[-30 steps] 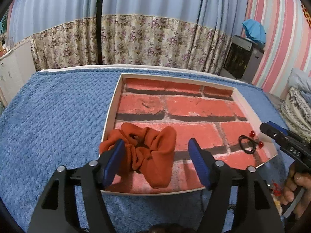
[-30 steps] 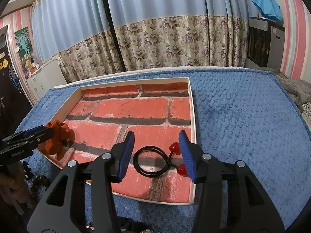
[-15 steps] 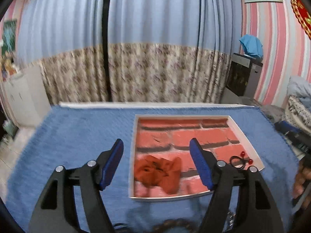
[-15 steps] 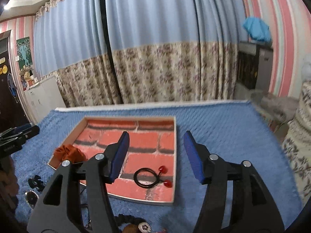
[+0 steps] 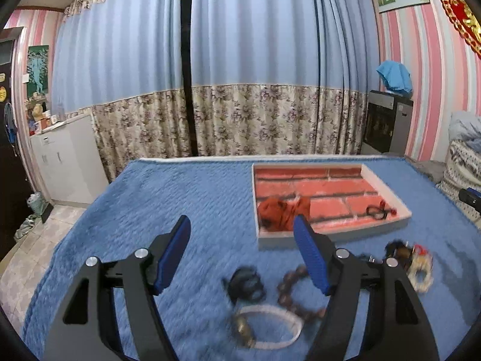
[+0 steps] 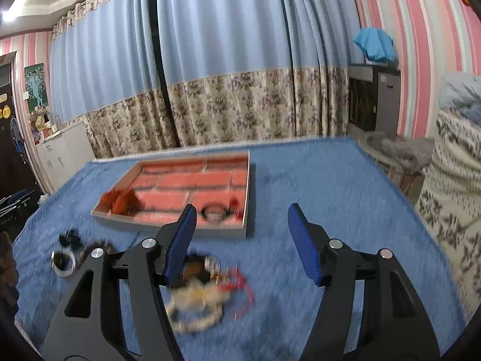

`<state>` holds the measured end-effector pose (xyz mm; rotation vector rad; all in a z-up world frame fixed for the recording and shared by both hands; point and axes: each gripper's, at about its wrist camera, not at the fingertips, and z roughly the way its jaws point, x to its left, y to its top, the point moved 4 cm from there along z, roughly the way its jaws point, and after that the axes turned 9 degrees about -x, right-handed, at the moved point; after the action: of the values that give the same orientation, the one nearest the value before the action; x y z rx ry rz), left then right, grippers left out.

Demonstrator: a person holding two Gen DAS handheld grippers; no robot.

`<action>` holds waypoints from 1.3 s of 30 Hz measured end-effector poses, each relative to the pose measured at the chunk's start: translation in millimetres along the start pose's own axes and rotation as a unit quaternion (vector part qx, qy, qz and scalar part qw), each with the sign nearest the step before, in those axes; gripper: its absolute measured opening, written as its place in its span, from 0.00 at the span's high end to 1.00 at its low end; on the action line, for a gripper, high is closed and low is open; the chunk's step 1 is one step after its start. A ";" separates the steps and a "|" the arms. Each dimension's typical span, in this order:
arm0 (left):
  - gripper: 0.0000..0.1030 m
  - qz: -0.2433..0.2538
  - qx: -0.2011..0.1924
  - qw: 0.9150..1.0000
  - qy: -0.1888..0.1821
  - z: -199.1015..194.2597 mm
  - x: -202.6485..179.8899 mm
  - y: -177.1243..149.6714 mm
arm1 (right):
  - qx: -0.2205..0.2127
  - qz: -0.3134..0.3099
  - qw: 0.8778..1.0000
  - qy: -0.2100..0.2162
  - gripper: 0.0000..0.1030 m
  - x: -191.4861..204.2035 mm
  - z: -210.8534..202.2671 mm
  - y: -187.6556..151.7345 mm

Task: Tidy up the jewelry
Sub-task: 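Withdraw both open tools from the box back toward the remaining jewelry, then grasp the white-band watch with the left tool while the right tool grasps the cream flower bracelet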

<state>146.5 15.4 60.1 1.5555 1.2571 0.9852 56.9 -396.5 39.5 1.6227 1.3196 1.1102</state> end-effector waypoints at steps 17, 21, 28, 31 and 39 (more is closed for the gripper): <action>0.32 -0.028 0.069 0.997 0.001 -23.0 -17.4 -86.5 | 0.059 -0.003 0.998 0.021 0.39 44.2 -11.8 -80.8; 0.32 -0.032 0.084 0.996 0.005 -12.7 -16.7 -88.0 | 0.064 -0.002 0.998 0.020 0.39 46.1 -7.6 -82.7; 0.33 -0.037 0.114 0.993 0.021 5.1 -7.2 -93.5 | 0.071 -0.003 0.997 0.020 0.39 45.2 -2.3 -85.2; 0.39 -0.031 0.123 0.991 0.029 12.3 -5.1 -94.0 | 0.073 -0.002 0.997 0.016 0.39 44.2 0.2 -84.9; 0.68 -0.029 0.170 0.985 0.026 35.0 1.1 -105.1 | 0.093 -0.005 0.996 0.008 0.39 45.1 14.8 -86.8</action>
<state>149.8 21.6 -50.4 1.7461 1.5607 0.8071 46.5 -336.8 -38.7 1.7407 1.4767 1.0206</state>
